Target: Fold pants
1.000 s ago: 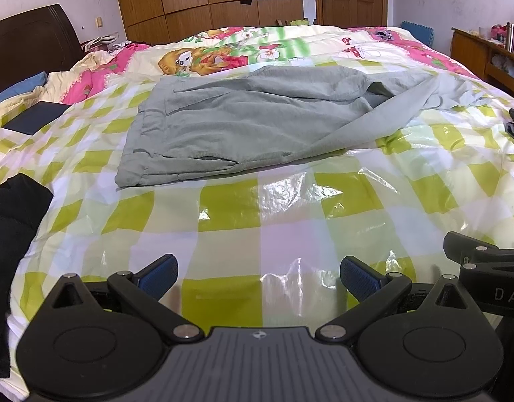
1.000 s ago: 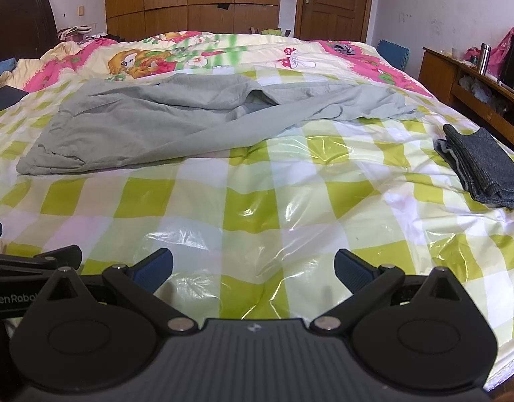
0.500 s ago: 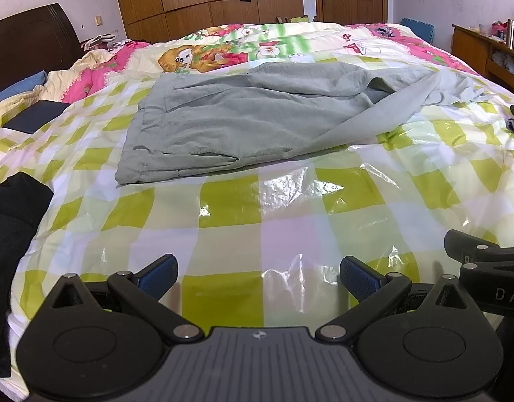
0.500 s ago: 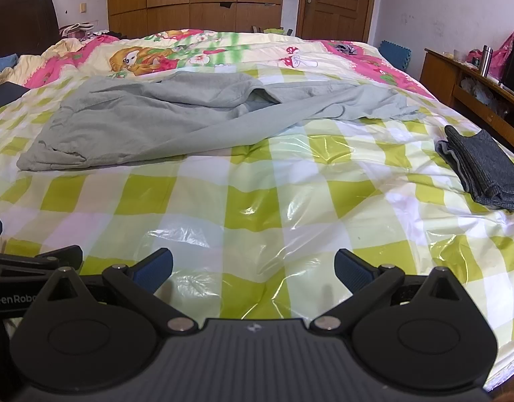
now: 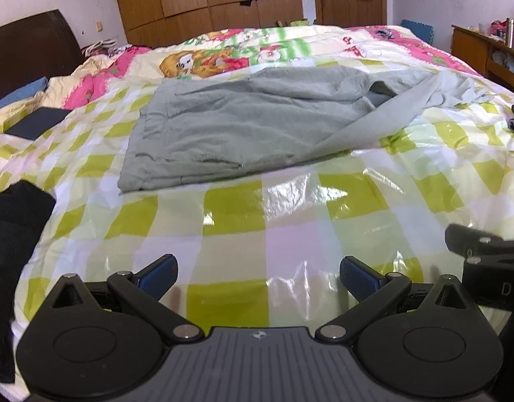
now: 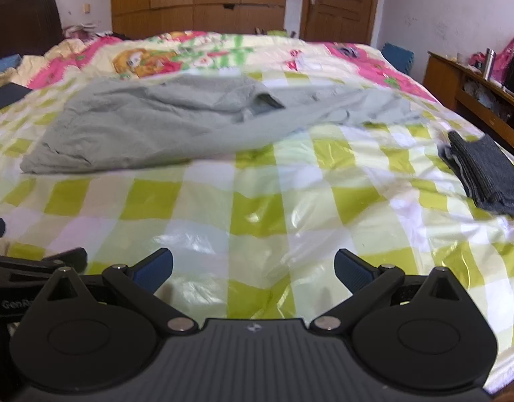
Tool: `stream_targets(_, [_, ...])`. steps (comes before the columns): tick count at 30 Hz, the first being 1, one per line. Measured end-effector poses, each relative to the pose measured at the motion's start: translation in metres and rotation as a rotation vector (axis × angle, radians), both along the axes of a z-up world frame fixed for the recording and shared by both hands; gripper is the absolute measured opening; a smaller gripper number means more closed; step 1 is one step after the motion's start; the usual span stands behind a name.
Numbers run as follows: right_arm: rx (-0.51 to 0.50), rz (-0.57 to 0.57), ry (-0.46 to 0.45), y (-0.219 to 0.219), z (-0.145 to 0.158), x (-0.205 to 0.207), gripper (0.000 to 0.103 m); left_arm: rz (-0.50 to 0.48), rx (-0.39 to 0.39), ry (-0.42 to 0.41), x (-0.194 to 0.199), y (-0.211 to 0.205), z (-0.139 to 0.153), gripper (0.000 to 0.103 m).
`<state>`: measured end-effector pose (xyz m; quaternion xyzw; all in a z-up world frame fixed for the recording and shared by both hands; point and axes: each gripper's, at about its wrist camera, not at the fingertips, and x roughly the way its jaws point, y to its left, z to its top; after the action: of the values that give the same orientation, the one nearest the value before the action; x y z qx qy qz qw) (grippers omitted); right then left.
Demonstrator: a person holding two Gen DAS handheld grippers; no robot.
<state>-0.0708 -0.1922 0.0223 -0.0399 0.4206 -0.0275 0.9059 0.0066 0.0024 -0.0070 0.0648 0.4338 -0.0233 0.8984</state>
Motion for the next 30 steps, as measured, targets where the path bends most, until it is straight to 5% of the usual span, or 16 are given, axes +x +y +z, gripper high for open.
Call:
stream_targets(8, [-0.010,0.161,-0.038,0.029,0.008,0.058,0.102,-0.012,0.152,-0.102,0.031,0.040,0.011,0.103])
stream_targets(14, [-0.007,0.401,-0.021,0.077,-0.006,0.112,0.101,0.045,0.132,-0.078,0.077,0.095,-0.006,0.103])
stream_targets(21, [-0.042,0.666,0.061,0.124,-0.045,0.157,0.099,-0.063,0.156,-0.044,0.119,0.119,-0.029,0.100])
stream_targets(28, [0.001,0.727,0.212,0.131,-0.064,0.183,0.066,-0.129,0.033,0.031,0.144,0.140,-0.040,0.081])
stream_targets(30, [0.003,0.734,0.234,0.137,-0.064,0.180,0.052,-0.130,0.028,0.030,0.141,0.142,-0.040,0.064])
